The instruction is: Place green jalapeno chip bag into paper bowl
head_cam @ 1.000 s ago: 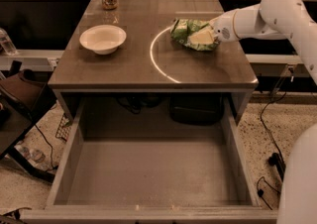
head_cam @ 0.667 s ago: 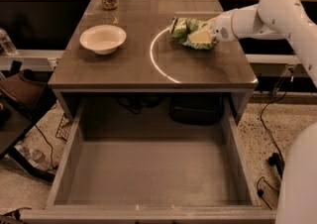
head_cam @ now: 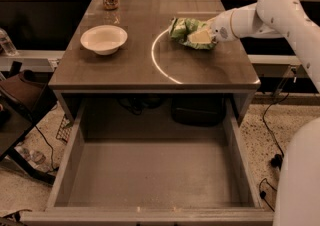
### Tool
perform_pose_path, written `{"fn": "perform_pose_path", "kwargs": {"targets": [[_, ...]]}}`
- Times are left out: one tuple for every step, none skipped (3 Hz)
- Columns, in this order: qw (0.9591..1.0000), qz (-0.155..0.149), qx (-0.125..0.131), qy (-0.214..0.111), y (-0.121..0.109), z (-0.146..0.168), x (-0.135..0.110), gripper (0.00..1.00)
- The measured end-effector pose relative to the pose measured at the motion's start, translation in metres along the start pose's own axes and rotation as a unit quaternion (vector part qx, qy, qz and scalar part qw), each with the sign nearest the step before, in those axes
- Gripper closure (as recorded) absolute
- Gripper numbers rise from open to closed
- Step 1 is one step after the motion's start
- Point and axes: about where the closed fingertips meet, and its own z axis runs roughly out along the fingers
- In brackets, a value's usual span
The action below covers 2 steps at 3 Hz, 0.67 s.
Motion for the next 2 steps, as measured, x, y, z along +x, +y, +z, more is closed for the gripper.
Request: {"fn": "perform_pose_path", "kwargs": {"targets": [[0.9998,-0.008,0.005,0.015,-0.008,-0.004,-0.020,1.00],[0.9995,-0.015,0.009,0.026,-0.013,-0.008,-0.051,1.00]]}}
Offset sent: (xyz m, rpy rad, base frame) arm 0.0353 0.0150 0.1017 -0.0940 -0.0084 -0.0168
